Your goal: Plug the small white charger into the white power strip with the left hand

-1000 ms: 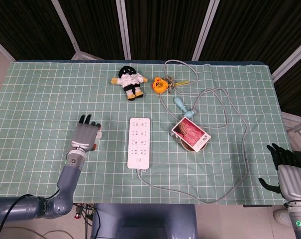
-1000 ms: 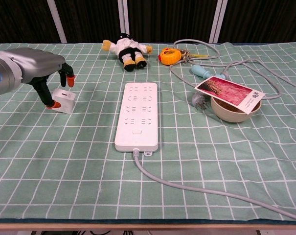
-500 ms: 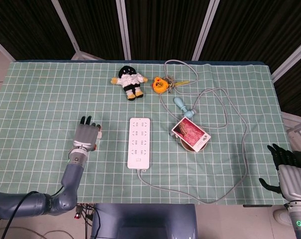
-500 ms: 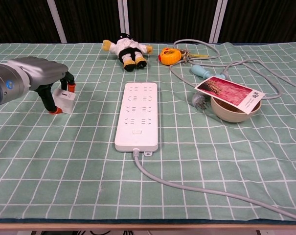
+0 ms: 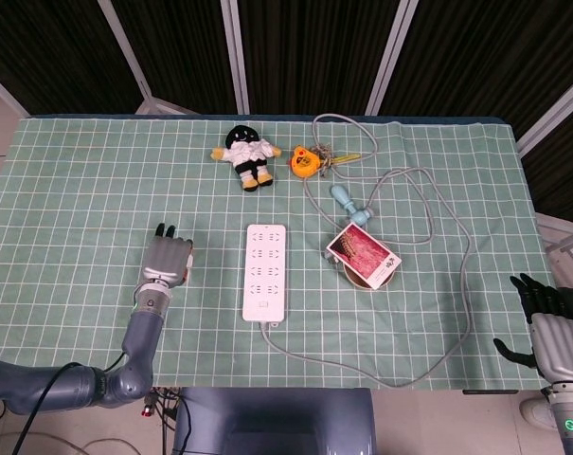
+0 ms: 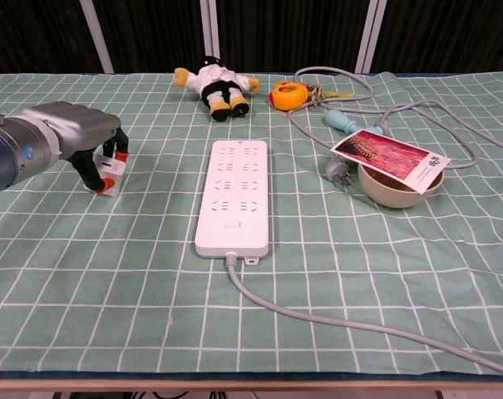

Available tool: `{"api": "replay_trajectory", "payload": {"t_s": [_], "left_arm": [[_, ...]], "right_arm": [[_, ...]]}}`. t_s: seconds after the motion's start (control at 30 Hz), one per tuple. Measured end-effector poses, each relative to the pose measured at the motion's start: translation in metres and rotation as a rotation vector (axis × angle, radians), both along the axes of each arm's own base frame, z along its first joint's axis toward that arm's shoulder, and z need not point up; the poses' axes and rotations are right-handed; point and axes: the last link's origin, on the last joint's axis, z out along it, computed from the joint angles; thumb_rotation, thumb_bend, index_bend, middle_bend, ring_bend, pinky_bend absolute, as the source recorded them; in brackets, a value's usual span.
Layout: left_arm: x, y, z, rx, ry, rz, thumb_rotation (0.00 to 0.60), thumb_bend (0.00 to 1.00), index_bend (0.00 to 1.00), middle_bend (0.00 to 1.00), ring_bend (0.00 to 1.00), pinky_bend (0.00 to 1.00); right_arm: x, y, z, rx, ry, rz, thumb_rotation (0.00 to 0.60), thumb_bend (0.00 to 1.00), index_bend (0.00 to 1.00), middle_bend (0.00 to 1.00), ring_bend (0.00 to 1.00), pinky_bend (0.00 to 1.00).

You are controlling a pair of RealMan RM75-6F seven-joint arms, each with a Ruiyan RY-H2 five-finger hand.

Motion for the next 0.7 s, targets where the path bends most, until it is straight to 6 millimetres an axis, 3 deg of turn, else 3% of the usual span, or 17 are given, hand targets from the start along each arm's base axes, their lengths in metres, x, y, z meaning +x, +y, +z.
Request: {"api": "replay_trajectory", "payload": {"t_s": [0.33, 0.7], "left_arm": [[0.009, -0.001, 0.009, 0.054, -0.088, -0.077, 0.600, 0.46, 0.62, 0.63, 0.17, 0.11], [0.028, -0.001, 0.022, 0.102, -0.368, -0.149, 0.600, 0.46, 0.64, 0.65, 0.17, 0.11]], "right_arm": [[0.000, 0.000, 0.000, -0.003, 0.001, -0.002, 0.600, 0.30, 0.00, 0.00, 0.00, 0.00], [-0.001, 0.000, 0.000, -0.004, -0.001, -0.005, 0.600, 0.30, 0.00, 0.00, 0.00, 0.00]]}}
